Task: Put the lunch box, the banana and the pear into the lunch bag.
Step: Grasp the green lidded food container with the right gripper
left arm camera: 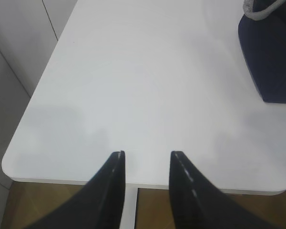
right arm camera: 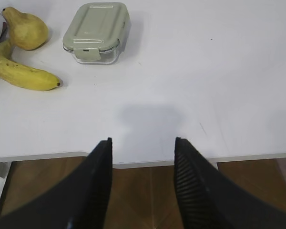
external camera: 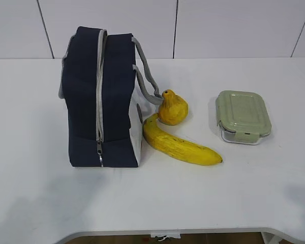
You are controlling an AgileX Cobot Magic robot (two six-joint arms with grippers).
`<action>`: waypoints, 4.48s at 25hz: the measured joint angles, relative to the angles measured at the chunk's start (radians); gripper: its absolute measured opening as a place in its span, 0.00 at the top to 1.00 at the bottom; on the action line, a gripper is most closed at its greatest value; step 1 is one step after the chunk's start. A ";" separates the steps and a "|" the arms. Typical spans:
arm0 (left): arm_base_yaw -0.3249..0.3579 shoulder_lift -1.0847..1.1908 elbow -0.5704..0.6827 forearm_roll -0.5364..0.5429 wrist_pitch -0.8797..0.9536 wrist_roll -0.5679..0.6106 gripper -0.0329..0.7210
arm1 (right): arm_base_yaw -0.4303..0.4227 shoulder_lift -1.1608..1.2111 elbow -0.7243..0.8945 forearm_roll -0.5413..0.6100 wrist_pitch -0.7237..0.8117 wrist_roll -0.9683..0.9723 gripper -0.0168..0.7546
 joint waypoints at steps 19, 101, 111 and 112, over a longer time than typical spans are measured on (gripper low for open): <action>0.000 0.000 0.000 0.000 0.000 0.000 0.64 | 0.000 0.011 -0.021 -0.036 -0.069 0.000 0.54; 0.000 0.000 0.000 -0.012 0.000 0.000 0.64 | -0.603 1.954 -0.730 1.116 0.032 -0.943 0.35; 0.000 0.000 0.000 -0.012 0.000 0.000 0.64 | -0.585 2.046 -0.786 1.193 0.033 -0.943 0.19; 0.000 0.000 0.000 -0.012 0.000 0.000 0.64 | -0.581 2.066 -0.806 1.196 0.033 -0.943 0.19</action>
